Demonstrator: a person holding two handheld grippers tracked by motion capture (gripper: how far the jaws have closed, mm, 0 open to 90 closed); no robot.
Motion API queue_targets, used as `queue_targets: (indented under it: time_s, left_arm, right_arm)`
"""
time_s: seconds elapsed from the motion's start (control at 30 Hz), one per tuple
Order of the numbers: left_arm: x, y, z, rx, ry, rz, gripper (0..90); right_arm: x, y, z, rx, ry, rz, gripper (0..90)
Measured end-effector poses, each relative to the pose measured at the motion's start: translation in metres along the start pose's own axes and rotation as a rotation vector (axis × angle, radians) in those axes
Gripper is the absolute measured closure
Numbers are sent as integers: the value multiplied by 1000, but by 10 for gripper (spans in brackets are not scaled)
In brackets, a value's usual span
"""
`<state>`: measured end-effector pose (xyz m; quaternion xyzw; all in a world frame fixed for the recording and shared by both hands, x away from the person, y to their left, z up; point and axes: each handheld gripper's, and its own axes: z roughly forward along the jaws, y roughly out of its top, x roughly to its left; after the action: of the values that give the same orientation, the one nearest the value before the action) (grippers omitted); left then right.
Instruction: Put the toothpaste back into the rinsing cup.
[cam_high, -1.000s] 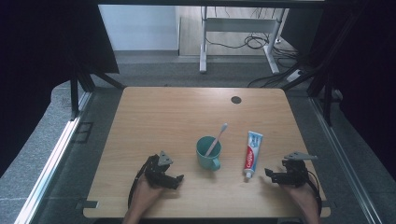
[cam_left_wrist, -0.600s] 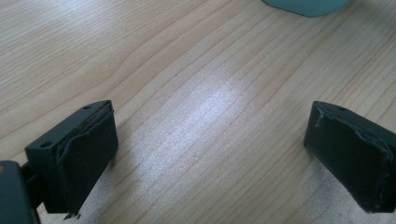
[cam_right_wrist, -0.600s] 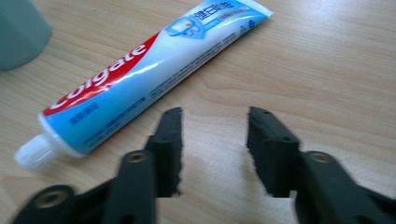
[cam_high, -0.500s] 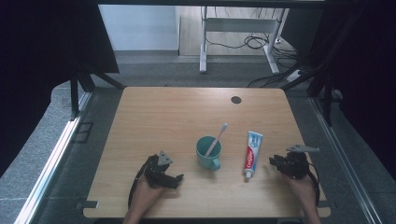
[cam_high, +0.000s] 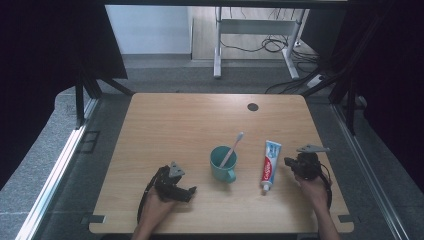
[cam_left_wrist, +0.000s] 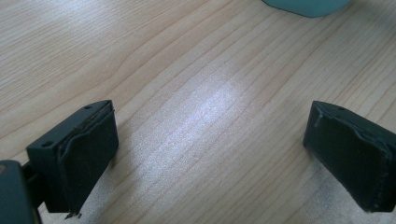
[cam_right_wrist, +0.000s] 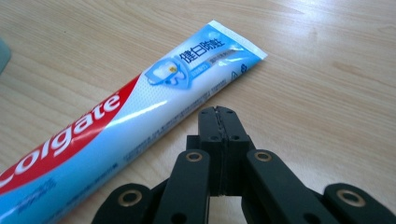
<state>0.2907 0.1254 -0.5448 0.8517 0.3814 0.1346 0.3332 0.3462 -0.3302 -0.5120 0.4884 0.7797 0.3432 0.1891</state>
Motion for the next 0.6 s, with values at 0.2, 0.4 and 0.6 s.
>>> queue_targets:
  time_s: [0.2, 0.4, 0.6]
  left_arm:
    - [0, 0, 0, -1, 0, -1, 30]
    - [0, 0, 0, -1, 0, 0, 30]
    - [0, 0, 0, -1, 0, -1, 30]
  right_arm:
    - [1, 10, 8, 7, -14, -13, 892]
    - [0, 17, 15, 22, -19, -14, 891]
    - [2, 18, 26, 56, -27, -18, 890]
